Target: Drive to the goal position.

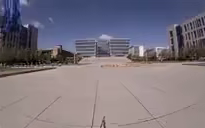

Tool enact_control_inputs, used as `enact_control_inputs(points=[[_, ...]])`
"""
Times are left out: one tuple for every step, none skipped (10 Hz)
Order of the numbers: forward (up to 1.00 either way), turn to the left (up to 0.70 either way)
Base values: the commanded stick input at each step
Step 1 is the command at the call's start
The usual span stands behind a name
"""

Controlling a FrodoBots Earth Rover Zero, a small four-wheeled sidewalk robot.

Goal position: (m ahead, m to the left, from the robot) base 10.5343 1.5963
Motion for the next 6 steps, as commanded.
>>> enact_control_inputs(points=[[0.7, 0.0], [0.7, 0.0], [0.7, 0.0], [0.7, 0.0], [0.7, 0.0], [0.7, 0.0]])
